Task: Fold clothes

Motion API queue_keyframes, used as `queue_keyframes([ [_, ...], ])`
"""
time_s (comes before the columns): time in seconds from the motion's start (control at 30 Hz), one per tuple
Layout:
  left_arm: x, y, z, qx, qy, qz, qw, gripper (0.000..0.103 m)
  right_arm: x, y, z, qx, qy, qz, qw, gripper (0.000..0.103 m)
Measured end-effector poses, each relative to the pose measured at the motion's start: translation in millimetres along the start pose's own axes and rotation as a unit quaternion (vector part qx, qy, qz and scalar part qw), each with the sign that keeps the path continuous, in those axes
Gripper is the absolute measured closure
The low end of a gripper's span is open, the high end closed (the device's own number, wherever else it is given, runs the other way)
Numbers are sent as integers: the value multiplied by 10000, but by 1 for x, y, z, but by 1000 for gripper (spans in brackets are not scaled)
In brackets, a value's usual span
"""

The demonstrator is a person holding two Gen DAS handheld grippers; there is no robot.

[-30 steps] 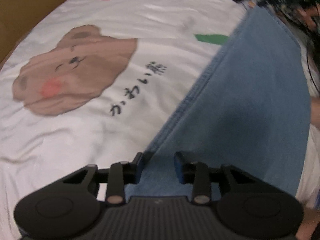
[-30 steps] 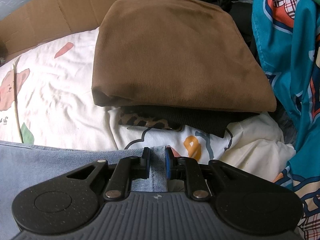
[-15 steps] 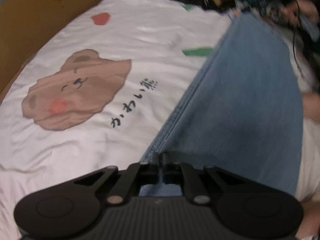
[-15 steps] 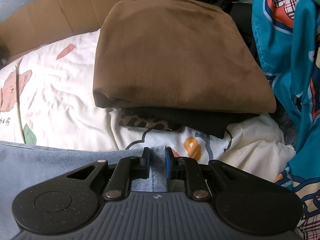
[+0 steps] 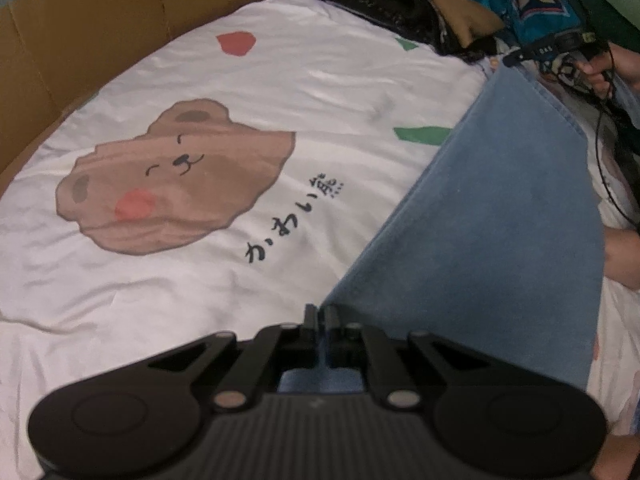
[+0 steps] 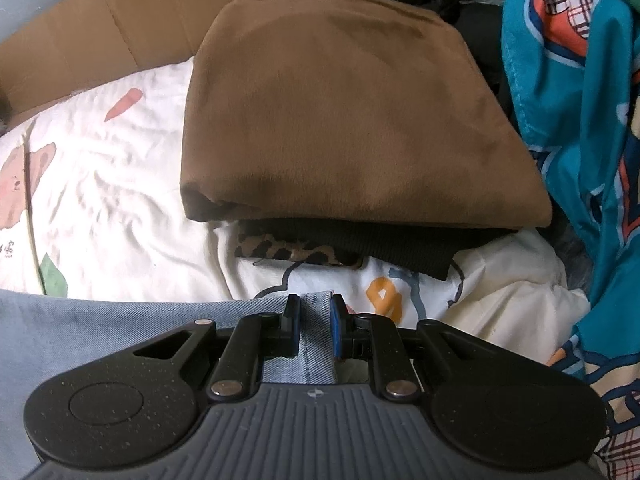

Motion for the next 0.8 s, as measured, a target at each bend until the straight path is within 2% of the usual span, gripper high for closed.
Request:
queue_keyframes([
  [0.13,6,-3,17,126,-14,-59,9999,100,1,-1,14,106,17,-29,9999,89],
  [0.3,11,-6,15,84,69,-216,9997,99,1,-5,23,192,64,12,9998,86],
  [0.53,17,-10,12,25,187,-435,9989,102,3,-1,3,-55,85,107,9999,81],
  [0.67,23,-12,12,-67,344,-631,9974,103,26,4,-18,-385,670,-253,9967,80],
  [0.7,24,-14,13,-32,511,-607,9968,103,34,4,-19,-380,787,-368,9955,80],
  [0.8,30,-19,0,-105,620,-817,9947,100,59,3,-18,-308,1228,-573,9903,80],
])
Point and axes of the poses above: each gripper's, at about its wrist camera, not at the fingertips, and z roughly the way its jaws point, x to its left, y to its top, the point moved 6 cm from there along z, roughly the way its jaws point, and after that the axes turned 6 degrees about -z, right-handed, at the moved point
